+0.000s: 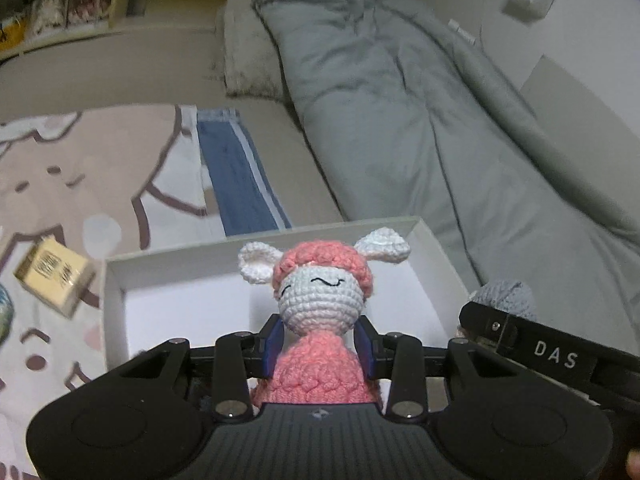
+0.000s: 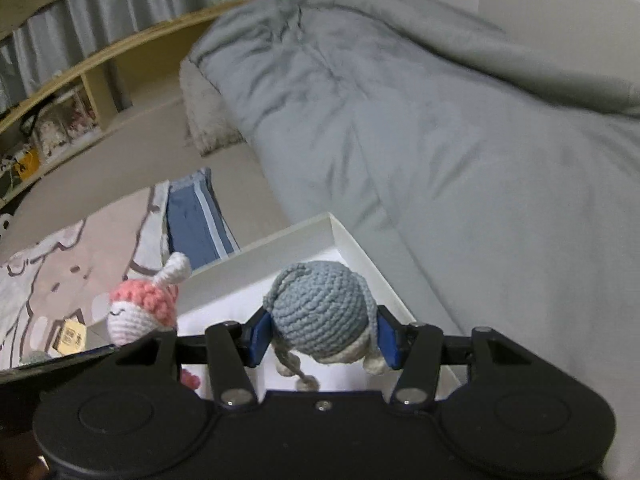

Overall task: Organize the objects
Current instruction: 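Open the left tool releasing the bunny while the right tool releases the grey doll into the box, then withdraw both tools from the box toward the blue pouch and yellow tissue pack, then grasp the blue-patterned pouch with the left tool while the right tool grasps the yellow tissue pack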

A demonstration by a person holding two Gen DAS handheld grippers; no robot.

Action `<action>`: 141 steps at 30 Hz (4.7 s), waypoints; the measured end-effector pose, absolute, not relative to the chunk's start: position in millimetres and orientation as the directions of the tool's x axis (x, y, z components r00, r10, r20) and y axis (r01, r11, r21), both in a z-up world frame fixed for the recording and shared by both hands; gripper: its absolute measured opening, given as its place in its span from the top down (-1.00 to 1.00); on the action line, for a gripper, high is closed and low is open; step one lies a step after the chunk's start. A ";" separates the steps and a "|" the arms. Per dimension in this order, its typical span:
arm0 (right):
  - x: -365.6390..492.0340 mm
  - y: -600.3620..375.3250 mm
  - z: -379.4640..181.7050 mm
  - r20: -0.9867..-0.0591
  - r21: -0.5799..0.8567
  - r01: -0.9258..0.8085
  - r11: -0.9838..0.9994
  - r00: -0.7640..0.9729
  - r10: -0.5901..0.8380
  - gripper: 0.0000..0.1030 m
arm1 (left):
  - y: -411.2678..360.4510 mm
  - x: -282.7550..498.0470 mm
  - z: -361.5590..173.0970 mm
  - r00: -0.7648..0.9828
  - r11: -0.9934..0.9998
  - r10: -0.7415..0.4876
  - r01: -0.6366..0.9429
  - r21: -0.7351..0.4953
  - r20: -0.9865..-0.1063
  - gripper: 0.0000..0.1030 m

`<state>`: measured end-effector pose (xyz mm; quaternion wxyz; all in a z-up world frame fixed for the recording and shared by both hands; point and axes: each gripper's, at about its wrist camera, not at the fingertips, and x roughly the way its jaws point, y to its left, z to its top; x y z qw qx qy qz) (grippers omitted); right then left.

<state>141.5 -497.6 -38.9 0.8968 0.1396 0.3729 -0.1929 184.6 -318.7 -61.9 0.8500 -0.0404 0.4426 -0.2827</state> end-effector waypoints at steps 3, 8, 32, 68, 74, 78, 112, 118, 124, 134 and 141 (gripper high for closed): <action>143.3 -498.8 -43.7 -0.739 0.093 0.452 0.887 0.628 -0.243 -0.06 | -323.6 187.0 -71.7 0.431 0.838 -0.511 0.441 -0.321 -0.743 0.23; 148.0 -498.8 -51.2 -0.754 0.088 0.461 0.883 0.610 -0.243 -0.25 | -329.7 191.3 -80.2 0.442 0.849 -0.483 0.447 -0.281 -0.756 0.17; 147.5 -501.0 -44.1 -0.758 0.097 0.470 0.877 0.606 -0.241 -0.61 | -315.6 192.1 -64.1 0.435 0.861 -0.407 0.477 -0.177 -0.803 -0.34; 121.8 -440.1 -10.1 -0.684 -0.013 0.336 0.942 0.684 -0.254 -1.00 | -197.6 172.4 -20.8 0.567 0.944 -0.284 0.309 -0.120 -0.773 -1.00; 122.0 -430.6 -7.3 -0.681 -0.011 0.313 0.950 0.693 -0.237 -1.00 | -178.9 170.6 -19.5 0.583 0.951 -0.272 0.284 -0.123 -0.765 -1.00; 126.3 -424.9 -9.9 -0.686 -0.013 0.315 0.949 0.688 -0.237 -1.00 | -163.3 171.7 -18.3 0.597 0.957 -0.259 0.262 -0.121 -0.759 -1.00; 169.6 -280.5 -50.4 -0.696 0.078 -0.012 0.997 0.715 0.063 -1.00 | -9.2 172.4 -40.3 0.681 0.996 -0.092 0.075 -0.055 -0.726 -1.00; 173.7 -273.7 -51.4 -0.659 0.057 -0.016 0.998 0.751 0.050 -1.00 | -10.3 172.2 -45.3 0.713 0.992 -0.111 0.121 -0.035 -0.693 -1.00; 180.6 -271.1 -54.8 -0.637 0.061 -0.029 0.998 0.768 0.061 -0.99 | -29.6 170.5 -59.2 0.751 0.969 -0.131 0.235 0.077 -0.647 -0.96; 195.3 -264.8 -65.6 -0.627 0.101 -0.084 0.991 0.768 0.129 -0.65 | -48.4 184.3 -87.3 0.732 0.909 -0.312 0.415 0.032 -0.606 -0.35; 213.1 -260.4 -71.8 -0.659 0.093 -0.127 0.987 0.735 0.157 -0.42 | -57.0 192.7 -105.1 0.710 0.888 -0.376 0.459 -0.014 -0.596 -0.05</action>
